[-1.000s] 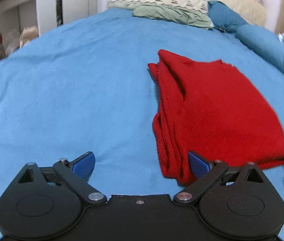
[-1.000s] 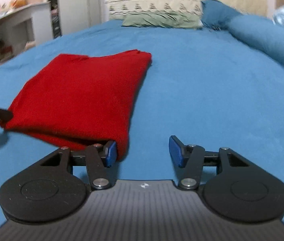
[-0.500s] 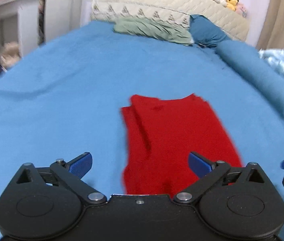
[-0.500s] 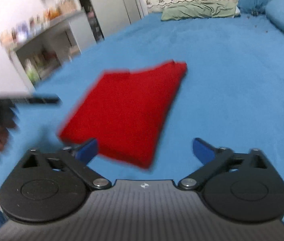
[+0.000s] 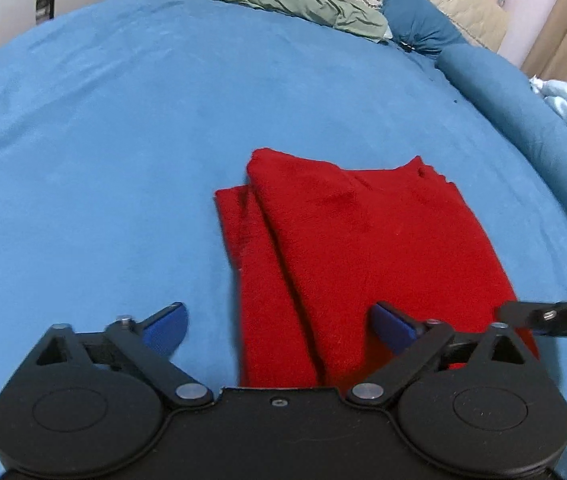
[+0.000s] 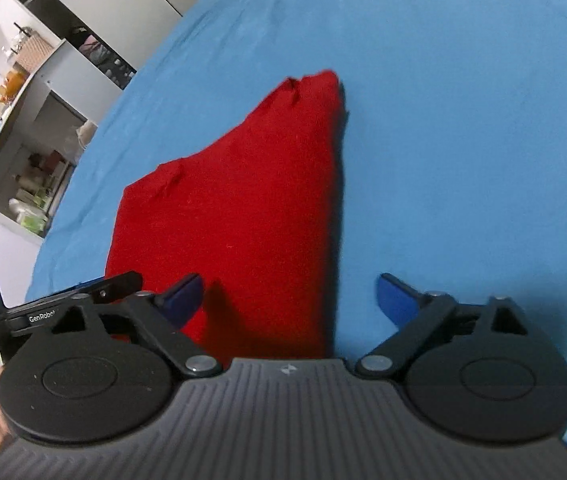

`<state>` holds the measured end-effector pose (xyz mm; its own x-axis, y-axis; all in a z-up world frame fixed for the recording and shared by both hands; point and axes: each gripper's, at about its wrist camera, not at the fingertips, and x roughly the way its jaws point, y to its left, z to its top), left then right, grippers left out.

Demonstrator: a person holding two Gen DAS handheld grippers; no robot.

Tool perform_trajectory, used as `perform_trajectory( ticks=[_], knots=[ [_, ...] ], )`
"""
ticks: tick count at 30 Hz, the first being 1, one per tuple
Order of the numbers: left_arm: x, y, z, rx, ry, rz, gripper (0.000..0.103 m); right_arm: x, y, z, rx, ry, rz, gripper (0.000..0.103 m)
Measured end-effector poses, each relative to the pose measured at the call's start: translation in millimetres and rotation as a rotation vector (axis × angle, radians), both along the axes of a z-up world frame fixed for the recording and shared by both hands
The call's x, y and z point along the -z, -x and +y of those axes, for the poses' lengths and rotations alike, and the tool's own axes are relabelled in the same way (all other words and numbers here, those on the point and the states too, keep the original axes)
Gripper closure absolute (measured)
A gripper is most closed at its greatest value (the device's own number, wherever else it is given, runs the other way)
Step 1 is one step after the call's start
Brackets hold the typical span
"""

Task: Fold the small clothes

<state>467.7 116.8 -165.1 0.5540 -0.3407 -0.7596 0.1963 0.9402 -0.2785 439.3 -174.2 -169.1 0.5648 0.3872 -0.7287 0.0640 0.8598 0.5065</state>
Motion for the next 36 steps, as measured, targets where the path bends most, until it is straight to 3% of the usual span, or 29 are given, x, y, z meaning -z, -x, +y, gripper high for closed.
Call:
perform_trajectory(
  ticks=[1, 2, 3, 4, 5, 8, 15, 18, 21, 25, 27, 29, 31, 34, 35, 36],
  knots=[
    [0.5, -1.2, -1.3, 0.009, 0.008, 0.011, 0.019, 3.1, -1.1, 2.0, -0.009, -0.007, -0.013, 0.007],
    [0.3, -1.7, -3.3, 0.026, 0.026, 0.017, 0.038, 5.1, -3.1, 4.7, -0.029, -0.010, -0.028, 0.027],
    [-1.2, -0.5, -4.7, 0.042, 0.046, 0.017, 0.045, 5.4, -3.7, 8.0, -0.062, -0.026, -0.032, 0.038],
    [-4.2, 1.5, -6.5, 0.042, 0.038, 0.012, 0.051, 6.0, -7.0, 11.0, -0.072, -0.020, -0.033, 0.041],
    [-6.4, 2.2, -10.1, 0.044, 0.025, 0.004, 0.064, 3.1, -6.0, 13.8, -0.079, 0.006, -0.047, 0.054],
    [-23.0, 12.7, -17.1, 0.031, 0.008, -0.038, 0.074, -10.6, -1.5, 14.0, -0.079, 0.013, -0.081, 0.064],
    [-83.1, 87.5, -65.8, 0.135, -0.098, -0.197, 0.076, -70.5, 53.3, 7.2, -0.136, 0.026, -0.194, 0.065],
    [-98.8, 134.7, -85.0, 0.170, -0.083, -0.241, 0.076, -95.5, 101.5, -7.9, -0.157, 0.075, -0.231, 0.065],
    [-95.6, 172.8, -106.6, 0.201, -0.060, -0.243, 0.076, -107.5, 148.9, -29.7, -0.131, 0.090, -0.234, 0.065],
    [-67.3, 203.9, -132.1, 0.217, -0.028, -0.178, 0.076, -88.5, 198.7, -51.8, -0.081, 0.127, -0.175, 0.065],
    [-46.2, 213.4, -146.7, 0.220, -0.059, -0.148, 0.076, -68.5, 213.6, -59.9, -0.049, 0.151, -0.133, 0.065],
    [-34.8, 222.0, -155.4, 0.191, -0.121, -0.174, 0.075, -46.2, 224.3, -65.4, -0.026, 0.186, -0.108, 0.064],
    [-30.3, 220.8, -155.0, 0.169, -0.118, -0.178, 0.073, -30.6, 229.8, -72.5, 0.001, 0.173, -0.103, 0.063],
    [-34.4, 217.7, -148.0, 0.144, -0.097, -0.161, 0.066, -24.2, 230.5, -78.1, 0.027, 0.139, -0.100, 0.058],
    [-37.9, 217.7, -147.5, 0.134, -0.098, -0.168, 0.057, -28.2, 228.6, -76.2, 0.019, 0.149, -0.103, 0.053],
    [-41.4, 219.0, -145.8, 0.117, -0.107, -0.181, 0.050, -33.2, 227.6, -73.7, 0.017, 0.173, -0.110, 0.042]
  ],
)
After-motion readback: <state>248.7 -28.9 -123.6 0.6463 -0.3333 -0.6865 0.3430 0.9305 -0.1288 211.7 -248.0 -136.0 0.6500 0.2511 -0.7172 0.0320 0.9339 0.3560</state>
